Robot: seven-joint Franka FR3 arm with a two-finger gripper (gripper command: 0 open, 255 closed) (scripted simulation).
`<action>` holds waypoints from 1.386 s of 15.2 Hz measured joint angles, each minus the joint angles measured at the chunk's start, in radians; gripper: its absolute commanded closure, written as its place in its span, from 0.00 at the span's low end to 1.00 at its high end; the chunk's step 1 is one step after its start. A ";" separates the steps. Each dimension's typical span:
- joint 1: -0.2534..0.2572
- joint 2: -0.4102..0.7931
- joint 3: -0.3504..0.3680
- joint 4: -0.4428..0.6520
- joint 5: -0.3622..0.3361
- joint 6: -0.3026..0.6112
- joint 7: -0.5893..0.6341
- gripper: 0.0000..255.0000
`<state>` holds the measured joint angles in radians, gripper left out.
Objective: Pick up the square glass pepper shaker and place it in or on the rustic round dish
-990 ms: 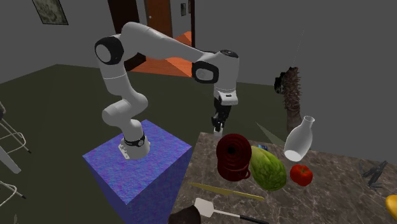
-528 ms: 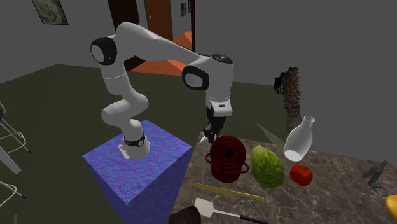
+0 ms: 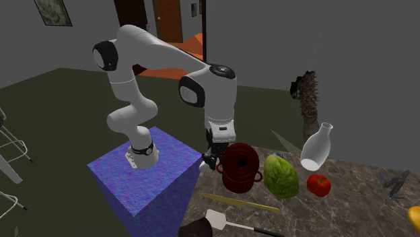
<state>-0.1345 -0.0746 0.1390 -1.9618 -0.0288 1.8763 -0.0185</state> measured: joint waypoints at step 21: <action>-0.142 0.216 -0.140 0.195 -0.013 0.030 -0.278 1.00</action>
<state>-0.2768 0.1410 -0.0011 -1.7666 -0.0419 1.9063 -0.2967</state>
